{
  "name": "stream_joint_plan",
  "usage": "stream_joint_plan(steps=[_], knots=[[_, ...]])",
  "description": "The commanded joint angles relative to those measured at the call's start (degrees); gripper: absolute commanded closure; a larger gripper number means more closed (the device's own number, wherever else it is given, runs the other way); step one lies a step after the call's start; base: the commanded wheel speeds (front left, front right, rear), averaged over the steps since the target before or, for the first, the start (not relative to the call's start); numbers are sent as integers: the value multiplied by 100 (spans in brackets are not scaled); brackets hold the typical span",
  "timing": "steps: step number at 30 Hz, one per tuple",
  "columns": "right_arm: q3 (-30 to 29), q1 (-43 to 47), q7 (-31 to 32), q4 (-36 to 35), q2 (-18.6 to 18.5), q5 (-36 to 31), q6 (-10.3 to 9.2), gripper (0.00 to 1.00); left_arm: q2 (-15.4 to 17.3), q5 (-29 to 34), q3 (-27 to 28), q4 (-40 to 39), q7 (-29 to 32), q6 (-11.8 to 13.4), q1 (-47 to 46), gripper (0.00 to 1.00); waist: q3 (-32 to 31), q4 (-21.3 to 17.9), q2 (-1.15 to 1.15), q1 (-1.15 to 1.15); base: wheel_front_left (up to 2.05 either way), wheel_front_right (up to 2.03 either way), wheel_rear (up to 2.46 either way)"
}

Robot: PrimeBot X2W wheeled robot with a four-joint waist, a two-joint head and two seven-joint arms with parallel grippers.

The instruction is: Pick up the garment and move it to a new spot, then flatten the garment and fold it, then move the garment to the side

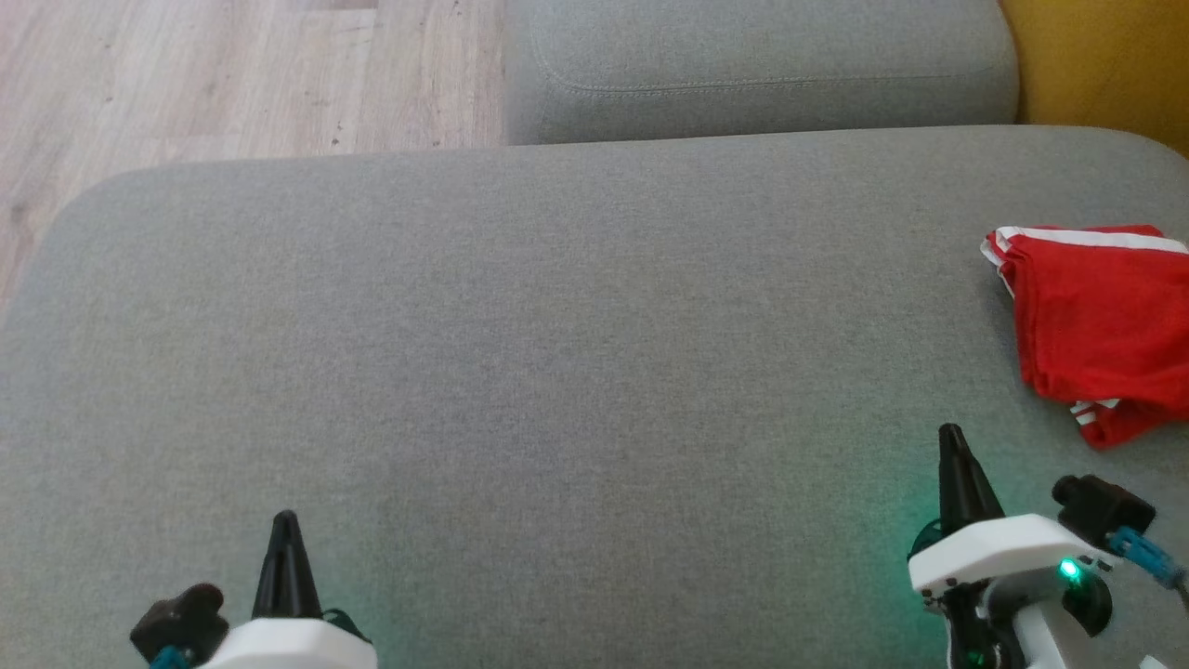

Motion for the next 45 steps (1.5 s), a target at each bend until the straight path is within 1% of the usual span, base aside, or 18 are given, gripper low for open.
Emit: stream_joint_plan(steps=[1, 3, 45], knots=[[-30, -216, 54, -249, -21, 195, -1, 100, 10, -190, 149, -202, 38, -52, -304, 100, 0, -3, 0, 0, 0, 0, 0], [-38, -214, 70, -265, -21, 260, -1, 100, 10, -256, 158, -208, 55, -59, -309, 100, 0, -5, 0, 0, 0, 0, 0], [-366, -99, 784, -946, -25, 3047, -3, 100, 18, -3117, 542, -483, 776, -357, -520, 100, -9, -88, 0, 0, 0, 0, 0]])
